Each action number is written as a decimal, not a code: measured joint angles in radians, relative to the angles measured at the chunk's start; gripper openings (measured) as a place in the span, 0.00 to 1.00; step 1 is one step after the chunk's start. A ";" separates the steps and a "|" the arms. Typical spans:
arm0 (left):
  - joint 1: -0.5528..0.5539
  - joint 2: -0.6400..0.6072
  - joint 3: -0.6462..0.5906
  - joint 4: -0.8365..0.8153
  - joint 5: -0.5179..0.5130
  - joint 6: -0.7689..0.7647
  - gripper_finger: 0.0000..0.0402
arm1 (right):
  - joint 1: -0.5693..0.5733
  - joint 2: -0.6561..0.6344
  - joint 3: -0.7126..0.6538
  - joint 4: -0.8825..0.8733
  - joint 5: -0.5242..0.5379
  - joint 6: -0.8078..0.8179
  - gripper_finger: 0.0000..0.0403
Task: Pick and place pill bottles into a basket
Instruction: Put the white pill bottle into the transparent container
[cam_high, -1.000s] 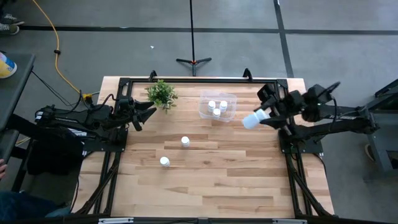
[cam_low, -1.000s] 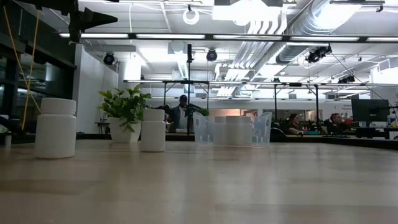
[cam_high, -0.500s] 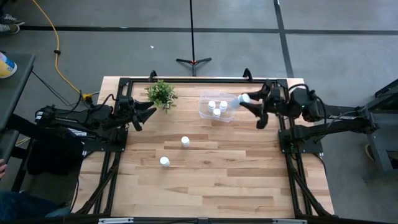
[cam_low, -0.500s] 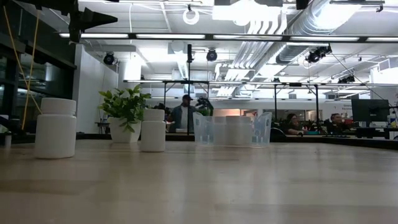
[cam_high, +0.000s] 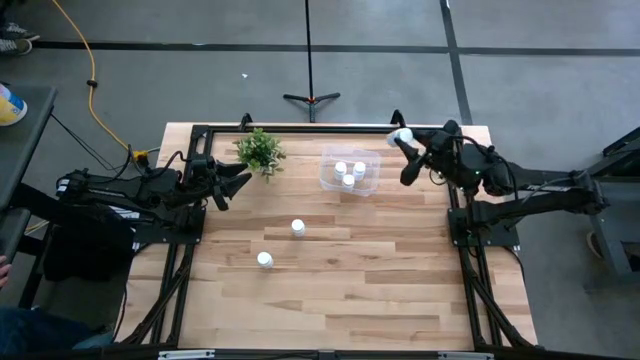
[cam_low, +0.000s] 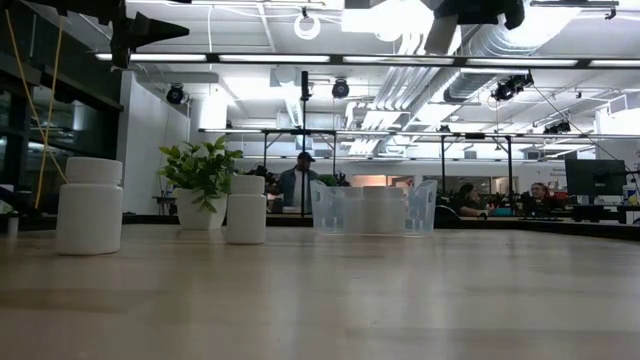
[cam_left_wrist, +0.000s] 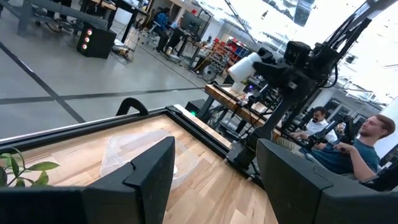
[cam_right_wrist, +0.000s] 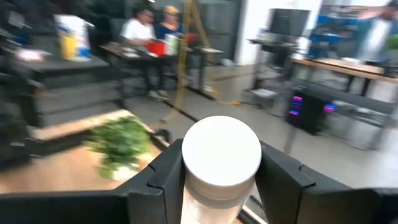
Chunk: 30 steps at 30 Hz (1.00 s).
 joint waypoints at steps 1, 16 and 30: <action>0.000 0.000 0.000 0.000 0.000 0.000 0.65 | 0.000 0.006 0.000 -0.003 0.027 -0.012 0.37; 0.000 0.000 0.000 0.000 0.000 -0.003 0.65 | 0.000 0.101 0.000 -0.032 -0.015 -0.063 0.38; 0.000 0.000 0.000 0.000 0.000 -0.005 0.65 | -0.111 0.133 -0.272 0.152 -0.257 0.150 0.37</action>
